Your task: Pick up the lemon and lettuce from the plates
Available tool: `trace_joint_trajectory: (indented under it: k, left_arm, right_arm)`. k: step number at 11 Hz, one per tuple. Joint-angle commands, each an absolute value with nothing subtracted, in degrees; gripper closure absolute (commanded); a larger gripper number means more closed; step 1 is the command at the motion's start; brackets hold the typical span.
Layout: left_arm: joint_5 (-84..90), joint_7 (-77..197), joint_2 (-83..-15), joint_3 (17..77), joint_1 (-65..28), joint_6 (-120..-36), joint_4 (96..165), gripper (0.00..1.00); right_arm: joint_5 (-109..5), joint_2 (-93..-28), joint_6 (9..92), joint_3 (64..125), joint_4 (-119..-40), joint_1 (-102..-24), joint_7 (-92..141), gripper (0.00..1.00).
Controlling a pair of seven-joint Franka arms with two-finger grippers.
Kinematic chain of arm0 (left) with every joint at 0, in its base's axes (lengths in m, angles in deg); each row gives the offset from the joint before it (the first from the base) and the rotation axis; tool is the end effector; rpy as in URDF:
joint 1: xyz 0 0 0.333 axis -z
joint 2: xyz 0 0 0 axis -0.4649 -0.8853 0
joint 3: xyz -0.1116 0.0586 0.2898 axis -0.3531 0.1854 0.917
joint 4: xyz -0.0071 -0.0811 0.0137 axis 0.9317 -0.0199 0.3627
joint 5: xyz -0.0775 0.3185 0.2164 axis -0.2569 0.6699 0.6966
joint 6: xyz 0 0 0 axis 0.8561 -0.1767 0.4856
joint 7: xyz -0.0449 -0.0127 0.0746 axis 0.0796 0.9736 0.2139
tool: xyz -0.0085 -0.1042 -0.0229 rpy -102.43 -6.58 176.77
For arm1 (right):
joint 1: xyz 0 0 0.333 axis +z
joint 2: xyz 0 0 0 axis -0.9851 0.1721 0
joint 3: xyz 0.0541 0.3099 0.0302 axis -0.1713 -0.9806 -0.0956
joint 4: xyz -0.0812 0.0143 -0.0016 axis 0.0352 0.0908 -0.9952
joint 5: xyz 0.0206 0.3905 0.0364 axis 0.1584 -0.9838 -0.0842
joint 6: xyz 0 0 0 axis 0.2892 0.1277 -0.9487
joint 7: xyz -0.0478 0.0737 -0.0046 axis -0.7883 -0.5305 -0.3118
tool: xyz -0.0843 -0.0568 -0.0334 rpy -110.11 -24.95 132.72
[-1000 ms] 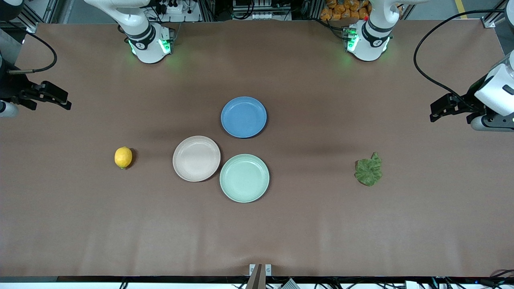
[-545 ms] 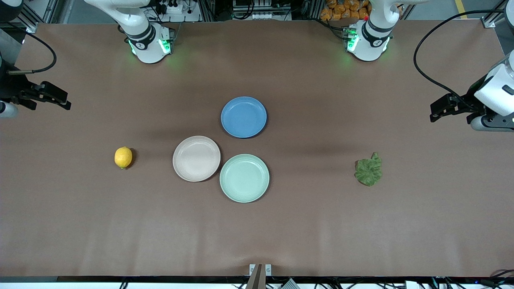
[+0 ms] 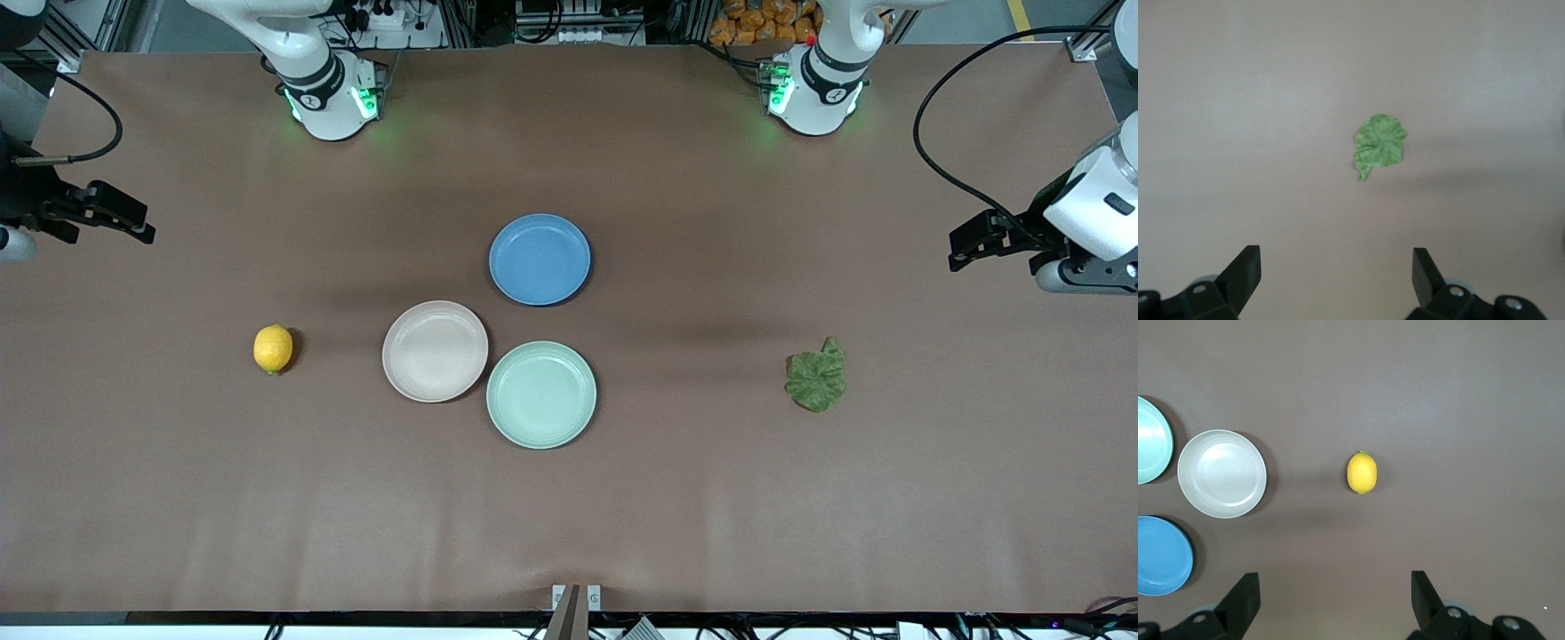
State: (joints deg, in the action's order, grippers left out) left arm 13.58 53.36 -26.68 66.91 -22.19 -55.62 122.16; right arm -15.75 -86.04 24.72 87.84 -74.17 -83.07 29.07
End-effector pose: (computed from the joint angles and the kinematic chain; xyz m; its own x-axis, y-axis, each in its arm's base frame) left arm 0.5760 -0.0389 0.5934 0.9972 -0.0741 0.0059 -0.0739 -0.9970 -0.0249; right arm 0.5441 -0.0165 0.6127 0.9991 -0.0251 -0.0340 -0.0256 -0.9996 -0.0131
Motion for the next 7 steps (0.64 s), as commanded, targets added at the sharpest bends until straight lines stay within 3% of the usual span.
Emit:
trace_joint_trajectory:
  k: [1, 7]
  left_arm:
    - [17.5, 53.89, -26.05, 66.06, -22.43, -55.81, 122.61, 0.0]
    - [17.06, 54.33, -26.14, 65.89, -22.7, -55.64, 122.7, 0.0]
  right_arm:
    - [-16.57, -85.66, 23.9, 87.41, -73.3, -84.05, 28.48, 0.0]
    - [-16.57, -85.66, 23.9, 87.41, -73.39, -84.05, 28.48, 0.0]
